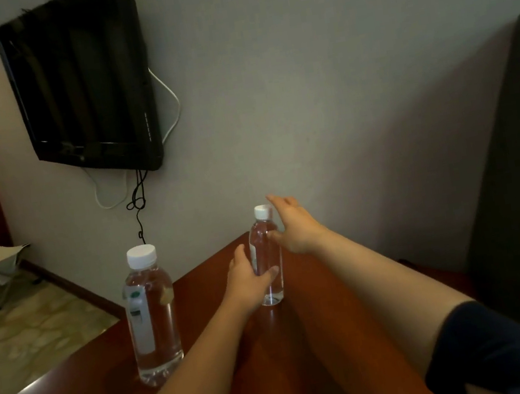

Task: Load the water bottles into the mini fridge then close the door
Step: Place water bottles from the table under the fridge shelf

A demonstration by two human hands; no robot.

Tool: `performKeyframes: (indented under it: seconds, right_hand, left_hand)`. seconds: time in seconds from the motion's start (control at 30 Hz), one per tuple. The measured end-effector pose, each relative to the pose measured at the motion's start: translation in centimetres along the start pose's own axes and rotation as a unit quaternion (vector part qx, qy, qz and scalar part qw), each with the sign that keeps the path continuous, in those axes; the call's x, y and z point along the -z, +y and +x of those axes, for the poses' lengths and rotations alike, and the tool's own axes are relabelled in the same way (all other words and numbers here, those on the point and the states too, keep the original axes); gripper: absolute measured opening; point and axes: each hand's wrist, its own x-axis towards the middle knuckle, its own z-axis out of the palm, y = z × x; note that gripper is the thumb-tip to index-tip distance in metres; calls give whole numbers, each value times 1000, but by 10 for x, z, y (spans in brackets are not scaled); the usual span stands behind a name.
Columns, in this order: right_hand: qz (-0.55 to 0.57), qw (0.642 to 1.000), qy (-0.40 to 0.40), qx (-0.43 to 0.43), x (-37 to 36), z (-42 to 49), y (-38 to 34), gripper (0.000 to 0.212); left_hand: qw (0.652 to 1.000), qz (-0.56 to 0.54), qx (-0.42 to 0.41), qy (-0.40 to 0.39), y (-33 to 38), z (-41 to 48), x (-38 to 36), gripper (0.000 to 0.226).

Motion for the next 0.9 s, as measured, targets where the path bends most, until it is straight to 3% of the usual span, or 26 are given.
performKeyframes:
  seconds: [0.23, 0.4, 0.9]
  right_hand:
    - [-4, 999, 28, 21, -10, 23, 6, 34]
    - [-8, 999, 19, 31, -8, 24, 5, 33]
    - [-20, 999, 2, 27, 17, -64, -16, 37]
  left_hand:
    - [998, -40, 18, 40, -10, 18, -31, 49]
    - [998, 30, -2, 62, -18, 19, -37, 52]
    - [999, -8, -17, -29, -7, -73, -14, 49]
